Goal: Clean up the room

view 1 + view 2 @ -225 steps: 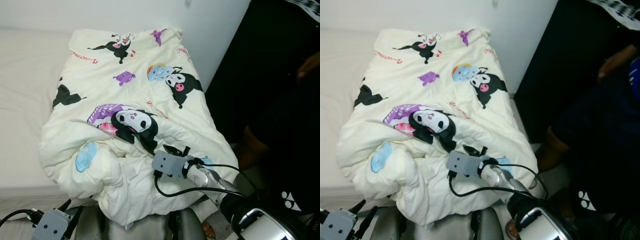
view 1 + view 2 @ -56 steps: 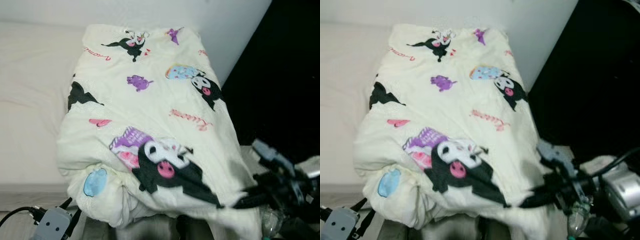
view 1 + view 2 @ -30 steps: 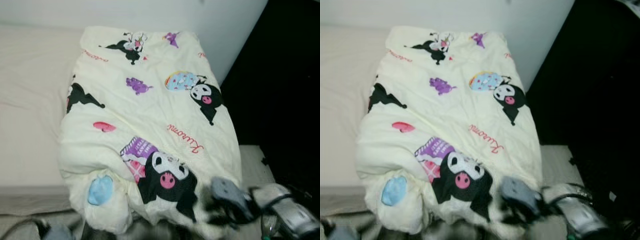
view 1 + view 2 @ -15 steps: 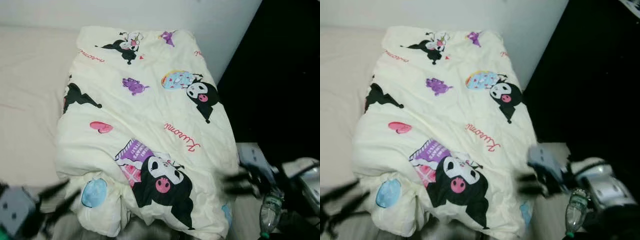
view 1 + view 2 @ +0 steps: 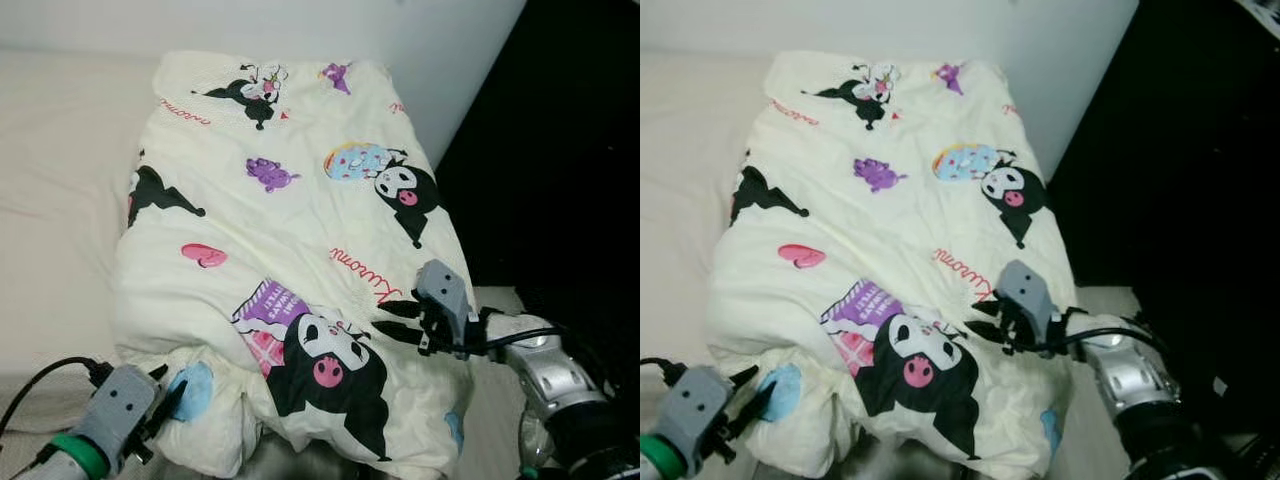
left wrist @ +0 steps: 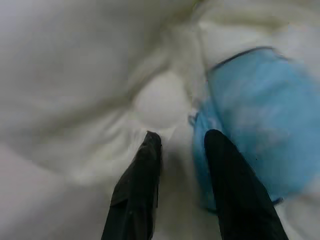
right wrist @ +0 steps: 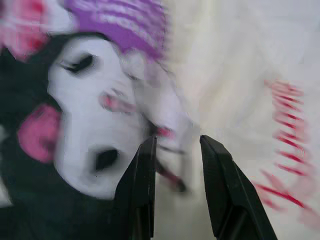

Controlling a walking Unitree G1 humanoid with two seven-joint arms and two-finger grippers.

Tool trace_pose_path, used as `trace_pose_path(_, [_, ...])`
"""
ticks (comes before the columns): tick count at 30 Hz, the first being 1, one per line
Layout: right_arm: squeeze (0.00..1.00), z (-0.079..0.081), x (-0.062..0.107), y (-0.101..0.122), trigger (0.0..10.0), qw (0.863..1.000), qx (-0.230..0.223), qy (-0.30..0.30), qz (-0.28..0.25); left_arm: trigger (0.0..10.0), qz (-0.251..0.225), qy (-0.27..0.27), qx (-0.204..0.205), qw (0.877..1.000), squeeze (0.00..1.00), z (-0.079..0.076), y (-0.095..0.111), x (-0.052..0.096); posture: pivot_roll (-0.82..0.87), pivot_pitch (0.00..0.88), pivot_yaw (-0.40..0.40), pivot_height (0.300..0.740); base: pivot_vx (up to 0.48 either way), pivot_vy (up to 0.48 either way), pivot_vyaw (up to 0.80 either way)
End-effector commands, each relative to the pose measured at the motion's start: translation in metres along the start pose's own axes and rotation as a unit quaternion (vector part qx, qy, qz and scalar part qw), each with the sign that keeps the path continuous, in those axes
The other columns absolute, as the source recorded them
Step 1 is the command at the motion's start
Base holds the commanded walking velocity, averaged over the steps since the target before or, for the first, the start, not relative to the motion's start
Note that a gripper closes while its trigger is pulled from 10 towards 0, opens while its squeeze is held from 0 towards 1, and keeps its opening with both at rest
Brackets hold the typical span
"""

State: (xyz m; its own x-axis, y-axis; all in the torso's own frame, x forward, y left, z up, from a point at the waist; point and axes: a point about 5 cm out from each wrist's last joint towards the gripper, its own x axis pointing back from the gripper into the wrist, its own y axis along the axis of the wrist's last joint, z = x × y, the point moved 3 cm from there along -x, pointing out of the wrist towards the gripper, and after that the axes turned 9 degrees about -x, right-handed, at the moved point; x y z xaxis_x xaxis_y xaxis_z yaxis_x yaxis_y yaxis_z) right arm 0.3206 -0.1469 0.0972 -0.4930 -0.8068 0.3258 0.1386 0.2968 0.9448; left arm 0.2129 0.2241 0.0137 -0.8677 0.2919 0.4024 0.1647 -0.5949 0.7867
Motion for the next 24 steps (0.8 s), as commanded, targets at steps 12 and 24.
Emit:
trace_pose_path(12, [0.0, 0.026, -0.001, -0.026, 10.0, 0.999, -0.003, 0.029, 0.015, 10.0, 0.179, -0.05, -0.043, 0.982, 0.0, -0.021, -0.083, 0.056, 0.08, 0.096, -0.064, 0.597, 0.0, 0.0, 0.0])
trace_pose_path(24, [0.0, 0.013, 0.0, -0.016, 10.0, 1.0, -0.005, -0.007, -0.015, 10.0, 0.035, -0.057, -0.006, 0.998, 0.0, 0.01, -0.024, 0.089, 0.09, 0.087, -0.073, 0.597, 0.0, 0.0, 0.0])
